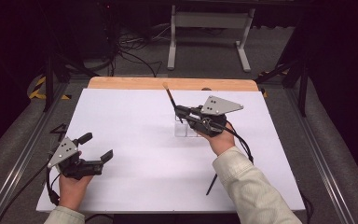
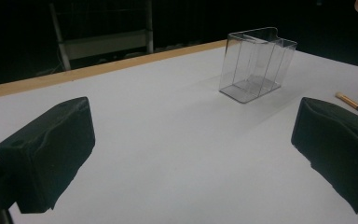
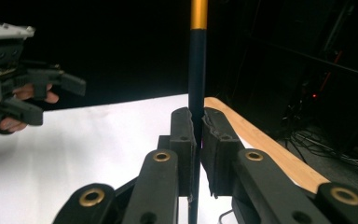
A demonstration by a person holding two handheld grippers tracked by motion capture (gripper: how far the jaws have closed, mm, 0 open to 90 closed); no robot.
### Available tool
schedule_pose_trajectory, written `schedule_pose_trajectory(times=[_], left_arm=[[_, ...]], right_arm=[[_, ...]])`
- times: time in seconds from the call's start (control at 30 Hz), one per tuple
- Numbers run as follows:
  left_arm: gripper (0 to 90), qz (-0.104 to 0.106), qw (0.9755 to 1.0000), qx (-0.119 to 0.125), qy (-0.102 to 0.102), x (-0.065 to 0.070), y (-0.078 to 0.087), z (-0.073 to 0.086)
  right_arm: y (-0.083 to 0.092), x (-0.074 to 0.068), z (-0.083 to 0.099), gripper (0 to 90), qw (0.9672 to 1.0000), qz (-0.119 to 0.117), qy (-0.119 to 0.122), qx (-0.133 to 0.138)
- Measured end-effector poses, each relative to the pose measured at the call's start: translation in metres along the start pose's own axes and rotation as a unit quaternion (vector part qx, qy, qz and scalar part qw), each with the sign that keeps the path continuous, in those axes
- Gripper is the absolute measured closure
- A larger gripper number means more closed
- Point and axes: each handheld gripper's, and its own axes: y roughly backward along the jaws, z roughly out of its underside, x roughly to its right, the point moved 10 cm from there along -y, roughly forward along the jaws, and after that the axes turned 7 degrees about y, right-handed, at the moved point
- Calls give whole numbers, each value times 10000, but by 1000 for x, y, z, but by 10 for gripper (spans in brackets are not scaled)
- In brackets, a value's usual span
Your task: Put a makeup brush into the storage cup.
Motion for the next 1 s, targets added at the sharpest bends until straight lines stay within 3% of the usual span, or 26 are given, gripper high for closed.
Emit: schedule_pose_trajectory(times=[0.47, 0.73, 1.0], left_arm=[[3, -8, 10000, 21, 0, 0, 0, -1], [3, 1, 10000, 16, 4, 0, 0, 0], [3, 26, 10000, 21, 10, 1, 0, 0]], right_arm=[[12, 31, 8, 831, 9976, 516, -432, 147], [21, 48, 14, 832, 9935, 820, -711, 336], [28, 64, 20, 832, 9889, 1222, -771, 348]])
